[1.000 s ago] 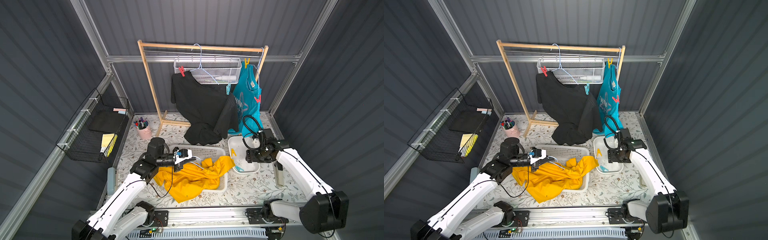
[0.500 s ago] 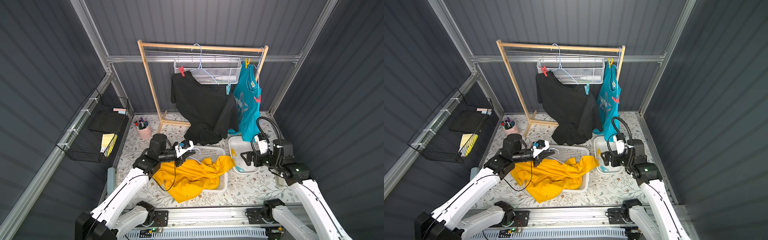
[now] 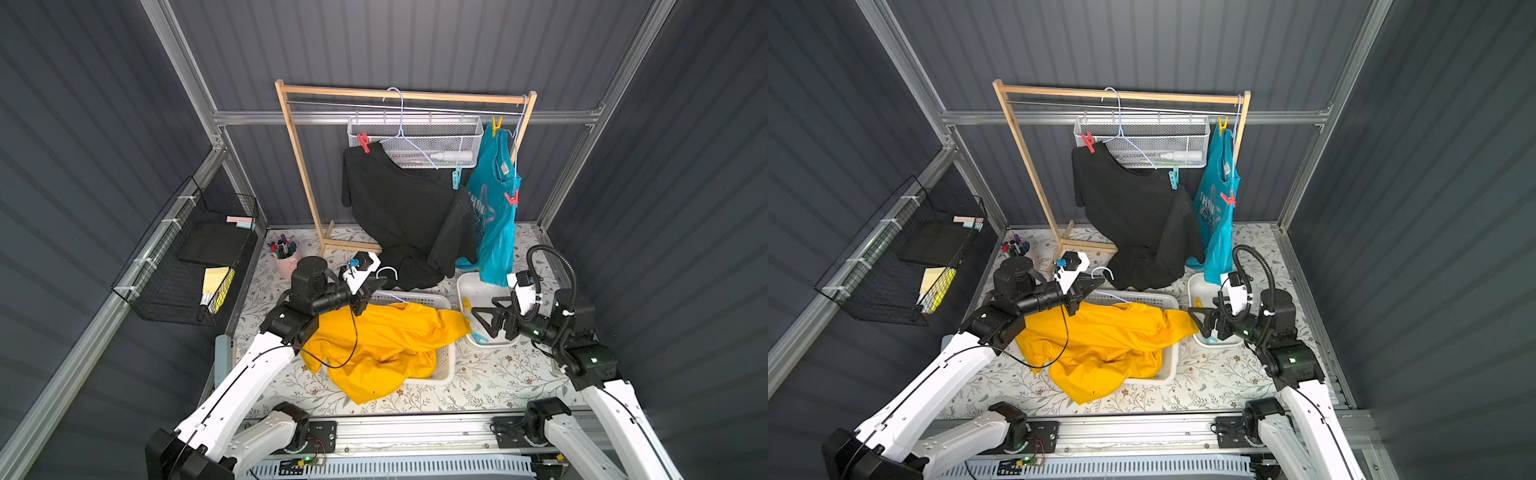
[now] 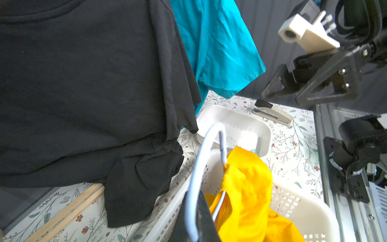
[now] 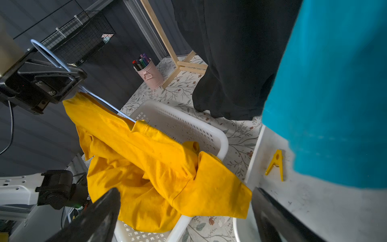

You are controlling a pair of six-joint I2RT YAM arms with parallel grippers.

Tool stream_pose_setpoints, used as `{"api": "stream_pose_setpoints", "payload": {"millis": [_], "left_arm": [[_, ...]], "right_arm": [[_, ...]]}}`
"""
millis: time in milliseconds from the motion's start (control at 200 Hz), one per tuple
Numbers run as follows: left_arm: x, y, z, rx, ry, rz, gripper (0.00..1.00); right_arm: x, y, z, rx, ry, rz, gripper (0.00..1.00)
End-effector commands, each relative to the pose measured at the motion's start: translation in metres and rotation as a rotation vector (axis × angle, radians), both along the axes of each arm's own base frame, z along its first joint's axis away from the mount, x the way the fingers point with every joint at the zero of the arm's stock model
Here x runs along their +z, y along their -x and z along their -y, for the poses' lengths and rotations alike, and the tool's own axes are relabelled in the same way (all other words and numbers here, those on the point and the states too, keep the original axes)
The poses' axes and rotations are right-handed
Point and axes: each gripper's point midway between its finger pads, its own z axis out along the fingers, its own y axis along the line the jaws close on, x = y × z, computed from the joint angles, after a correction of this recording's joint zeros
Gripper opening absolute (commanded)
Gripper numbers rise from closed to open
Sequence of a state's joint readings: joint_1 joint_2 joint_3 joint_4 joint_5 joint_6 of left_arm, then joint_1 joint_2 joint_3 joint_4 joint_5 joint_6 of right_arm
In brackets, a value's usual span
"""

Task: Remove the clothespins securing t-shirts to the hanger
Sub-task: Remove the T-shirt from the hanger.

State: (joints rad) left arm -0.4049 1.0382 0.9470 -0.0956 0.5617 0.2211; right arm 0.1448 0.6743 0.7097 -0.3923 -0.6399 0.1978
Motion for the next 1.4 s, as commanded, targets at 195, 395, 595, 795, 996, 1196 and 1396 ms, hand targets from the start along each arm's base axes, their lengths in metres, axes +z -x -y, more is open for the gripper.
{"api": "stream_pose_setpoints", "payload": {"millis": [195, 395, 595, 795, 996, 1196, 1396], "left_arm": [[0.063, -0.008, -0.008, 0.092, 0.164, 0.107, 0.00], [0.068, -0.010, 0.000, 0.049, 0.162, 0.094, 0.00], [0.069, -0.015, 0.003, 0.046, 0.198, 0.124, 0.00], [0.074, -0.011, 0.008, -0.003, 0.173, 0.111, 0.00], [0.068, -0.009, 0.009, -0.006, 0.170, 0.062, 0.00], [0.070, -0.013, 0.009, 0.013, 0.196, 0.025, 0.00], [0.073, -0.015, 0.010, 0.013, 0.220, 0.013, 0.00]], "right_arm": [[0.013, 0.001, -0.009, 0.043, -0.058, 0.017, 0.99], [0.002, -0.002, -0.013, 0.039, -0.133, -0.029, 0.99], [-0.009, -0.005, -0.016, 0.049, -0.139, -0.122, 0.99], [-0.022, -0.013, -0.013, 0.019, -0.117, -0.164, 0.99], [-0.029, -0.015, -0.013, 0.016, -0.108, -0.171, 0.99], [-0.033, -0.018, -0.014, 0.020, -0.112, -0.174, 0.99], [-0.032, -0.021, -0.019, 0.048, -0.107, -0.158, 0.99]]}}
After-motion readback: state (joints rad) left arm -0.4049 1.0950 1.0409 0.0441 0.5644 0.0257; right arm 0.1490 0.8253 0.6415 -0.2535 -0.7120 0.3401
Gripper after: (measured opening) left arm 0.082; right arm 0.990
